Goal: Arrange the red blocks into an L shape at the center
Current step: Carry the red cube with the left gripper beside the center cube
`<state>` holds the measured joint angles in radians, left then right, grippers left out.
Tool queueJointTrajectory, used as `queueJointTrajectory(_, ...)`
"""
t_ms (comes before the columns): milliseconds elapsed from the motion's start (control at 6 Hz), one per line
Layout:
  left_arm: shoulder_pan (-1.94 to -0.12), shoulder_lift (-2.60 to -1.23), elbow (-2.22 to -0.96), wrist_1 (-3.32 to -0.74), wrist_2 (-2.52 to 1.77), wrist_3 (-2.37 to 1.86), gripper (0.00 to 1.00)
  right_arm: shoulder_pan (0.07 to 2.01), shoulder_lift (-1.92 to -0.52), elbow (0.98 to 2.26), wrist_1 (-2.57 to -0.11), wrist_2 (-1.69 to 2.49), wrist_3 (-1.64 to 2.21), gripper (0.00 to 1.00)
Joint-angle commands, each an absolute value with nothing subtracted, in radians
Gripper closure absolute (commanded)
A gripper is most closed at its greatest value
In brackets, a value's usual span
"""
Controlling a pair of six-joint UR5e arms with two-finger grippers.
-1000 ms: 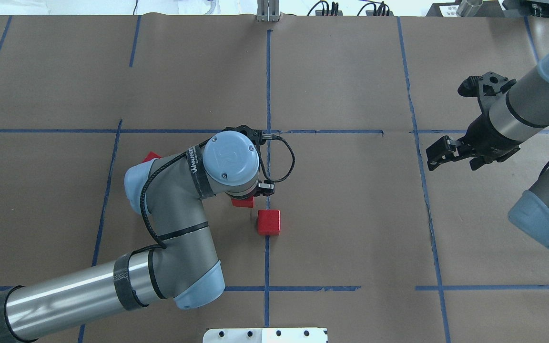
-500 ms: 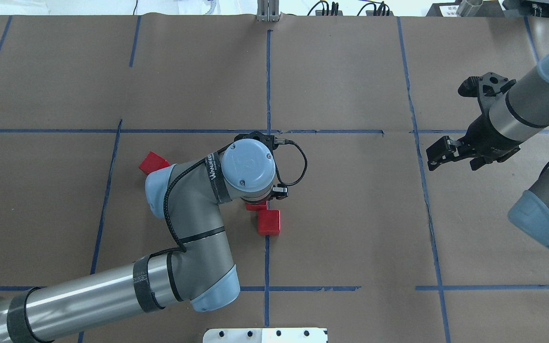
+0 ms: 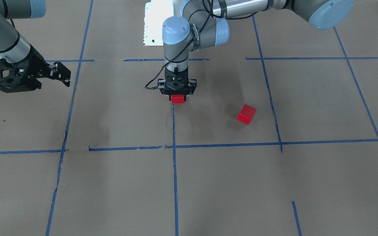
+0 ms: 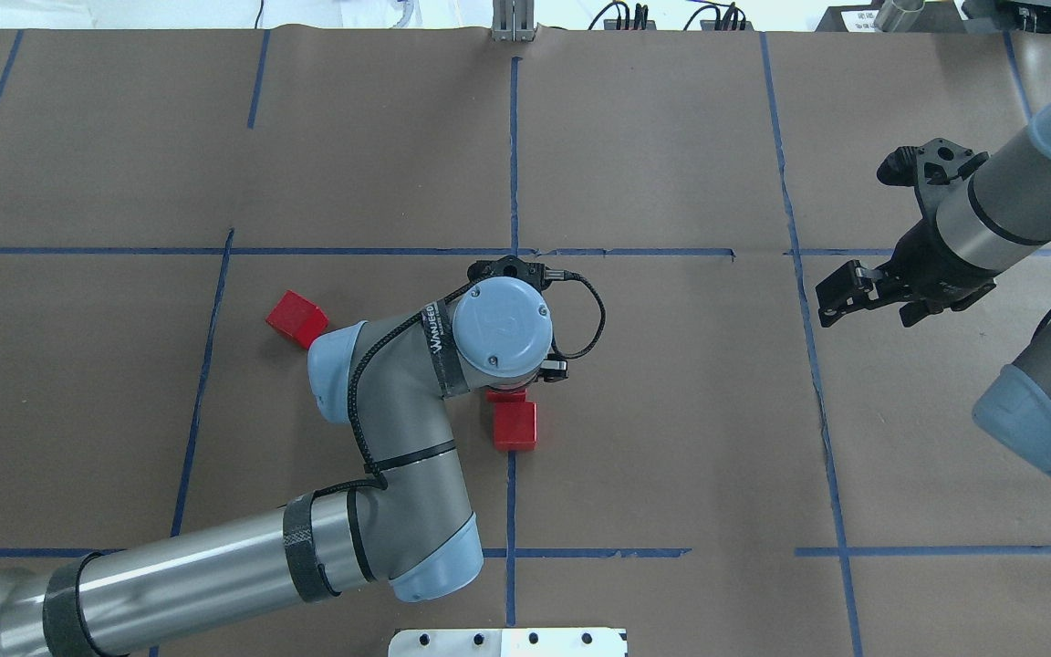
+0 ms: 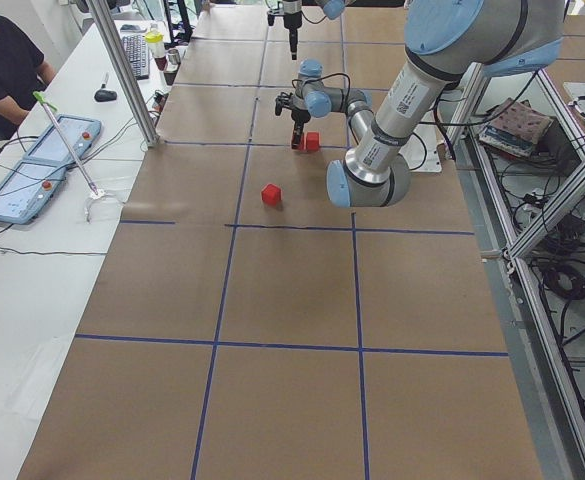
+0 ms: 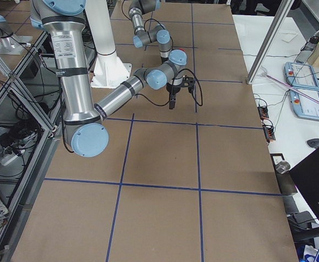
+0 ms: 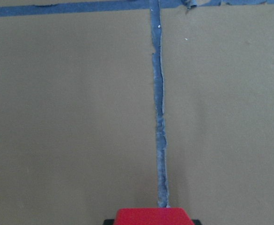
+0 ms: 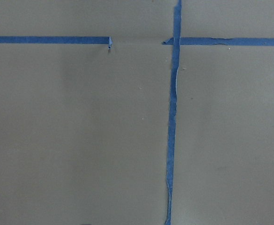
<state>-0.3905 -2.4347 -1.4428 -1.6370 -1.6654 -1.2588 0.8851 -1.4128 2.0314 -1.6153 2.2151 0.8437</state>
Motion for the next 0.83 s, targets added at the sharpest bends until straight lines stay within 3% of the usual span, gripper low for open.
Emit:
queueJointTrajectory(0, -0.385, -2.438, -1.437, -1.638, -1.663, -1.291, 0.91, 0.885, -1.413, 2.033, -1.615, 2.215, 0.844, 0.0)
queueJointTrajectory(667, -0.383, -2.434, -1.445, -1.638, -1.663, -1.315, 0.9, 0.885, -1.413, 2.033, -1.615, 2.215, 0.844, 0.0)
